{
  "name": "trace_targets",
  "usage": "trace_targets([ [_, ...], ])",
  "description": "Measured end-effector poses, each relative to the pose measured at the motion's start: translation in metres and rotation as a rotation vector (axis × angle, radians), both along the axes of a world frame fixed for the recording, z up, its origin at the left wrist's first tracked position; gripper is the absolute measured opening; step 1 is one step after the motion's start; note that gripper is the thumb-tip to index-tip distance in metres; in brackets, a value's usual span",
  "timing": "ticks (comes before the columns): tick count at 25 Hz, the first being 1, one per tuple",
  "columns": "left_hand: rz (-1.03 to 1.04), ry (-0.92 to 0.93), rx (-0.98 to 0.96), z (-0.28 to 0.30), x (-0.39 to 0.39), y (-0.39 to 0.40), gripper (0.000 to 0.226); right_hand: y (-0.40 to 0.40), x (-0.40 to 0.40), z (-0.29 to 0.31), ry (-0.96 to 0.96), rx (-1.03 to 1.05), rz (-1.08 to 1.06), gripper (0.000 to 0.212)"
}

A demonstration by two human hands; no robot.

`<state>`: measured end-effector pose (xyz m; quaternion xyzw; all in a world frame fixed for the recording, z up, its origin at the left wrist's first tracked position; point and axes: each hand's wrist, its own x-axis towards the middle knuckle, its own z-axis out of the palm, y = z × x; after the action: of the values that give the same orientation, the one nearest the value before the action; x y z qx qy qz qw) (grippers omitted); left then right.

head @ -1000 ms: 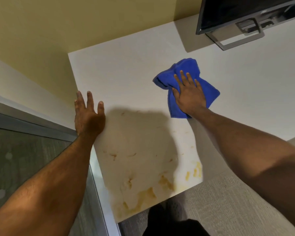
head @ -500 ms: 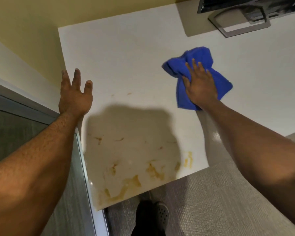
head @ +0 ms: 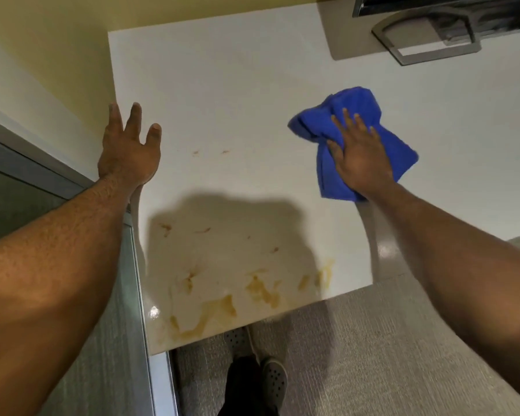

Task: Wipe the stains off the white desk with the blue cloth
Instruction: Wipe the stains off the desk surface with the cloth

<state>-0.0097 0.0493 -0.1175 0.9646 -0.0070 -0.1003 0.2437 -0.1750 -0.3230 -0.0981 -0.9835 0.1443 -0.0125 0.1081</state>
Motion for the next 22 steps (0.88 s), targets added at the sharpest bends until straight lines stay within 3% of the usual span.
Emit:
trace_targets([
  [3, -0.003, -0.019, 0.017, 0.001, -0.001, 0.004, 0.067, 0.059, 0.028, -0.002, 0.016, -0.007, 0.042, 0.055],
  [6, -0.012, -0.01, -0.01, 0.004, -0.002, 0.001, 0.066, 0.1, -0.024, -0.006, 0.001, -0.026, 0.365, 0.054],
  [8, -0.013, -0.008, -0.021, 0.003, -0.001, 0.002, 0.065, 0.085, -0.062, -0.006, -0.002, -0.001, 0.492, 0.053],
  [10, -0.009, 0.002, -0.049, 0.002, 0.0, 0.003, 0.064, 0.051, -0.057, -0.006, -0.035, -0.002, 0.389, 0.054],
  [12, 0.001, 0.0, -0.116, 0.0, -0.002, 0.004, 0.063, 0.03, -0.016, -0.005, -0.052, -0.008, 0.152, 0.053],
  [15, -0.019, 0.009, -0.214, -0.001, 0.004, 0.006, 0.067, 0.05, 0.057, -0.01, -0.044, -0.037, 0.027, 0.054],
  [18, -0.146, -0.03, -0.236, -0.003, 0.004, 0.007, 0.081, 0.106, 0.094, -0.009, -0.033, -0.036, 0.152, 0.055],
  [22, 0.015, -0.001, -0.332, 0.001, 0.001, 0.004, 0.082, 0.177, 0.035, -0.004, -0.032, 0.001, 0.467, 0.053],
])
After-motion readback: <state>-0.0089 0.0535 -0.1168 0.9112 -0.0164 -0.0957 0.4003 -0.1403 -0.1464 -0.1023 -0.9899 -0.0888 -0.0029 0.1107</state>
